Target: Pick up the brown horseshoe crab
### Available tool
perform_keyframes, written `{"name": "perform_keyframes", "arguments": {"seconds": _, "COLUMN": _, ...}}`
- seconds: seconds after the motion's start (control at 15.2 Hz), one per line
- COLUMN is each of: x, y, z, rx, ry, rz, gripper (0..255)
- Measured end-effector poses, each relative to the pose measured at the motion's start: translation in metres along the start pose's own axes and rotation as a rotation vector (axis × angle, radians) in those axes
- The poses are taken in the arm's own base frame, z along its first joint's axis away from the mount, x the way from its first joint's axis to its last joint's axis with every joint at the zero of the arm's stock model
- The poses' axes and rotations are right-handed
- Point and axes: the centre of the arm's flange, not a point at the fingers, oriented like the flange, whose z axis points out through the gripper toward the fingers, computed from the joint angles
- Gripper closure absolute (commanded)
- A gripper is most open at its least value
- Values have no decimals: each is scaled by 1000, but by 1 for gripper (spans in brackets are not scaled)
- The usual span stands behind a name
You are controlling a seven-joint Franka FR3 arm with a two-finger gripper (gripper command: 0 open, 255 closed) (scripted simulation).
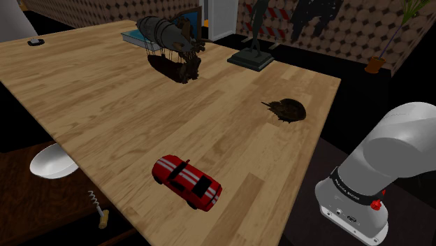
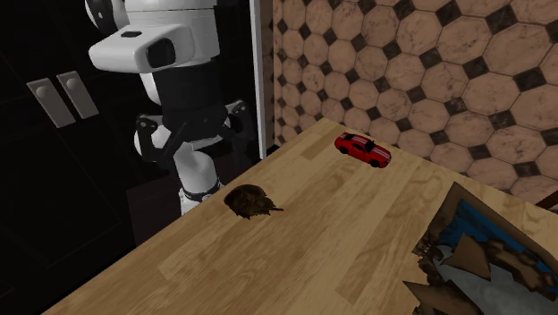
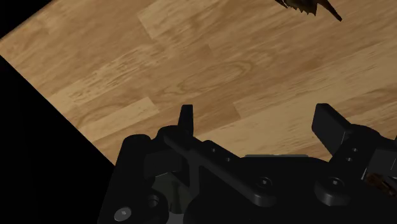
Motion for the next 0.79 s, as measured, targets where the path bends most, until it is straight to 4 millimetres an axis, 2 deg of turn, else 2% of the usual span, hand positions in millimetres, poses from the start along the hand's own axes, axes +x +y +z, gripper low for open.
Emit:
{"name": "perform_keyframes", "arguments": {"seconds": 0.07, "x": 0, "y": 0, "z": 0, "rx": 0, "ry": 0, "rz": 0, "gripper": 0}}
{"name": "perform_keyframes", "arguments": {"seconds": 0.2, "x": -3, "y": -7, "z": 14, "rx": 14, "ry": -1, "rz": -39, "gripper": 0}}
{"name": "perform_keyframes", "arguments": {"seconds": 0.79, "x": -35, "y": -50, "z": 106, "rx": 116, "ry": -2, "rz": -320, "gripper": 0}}
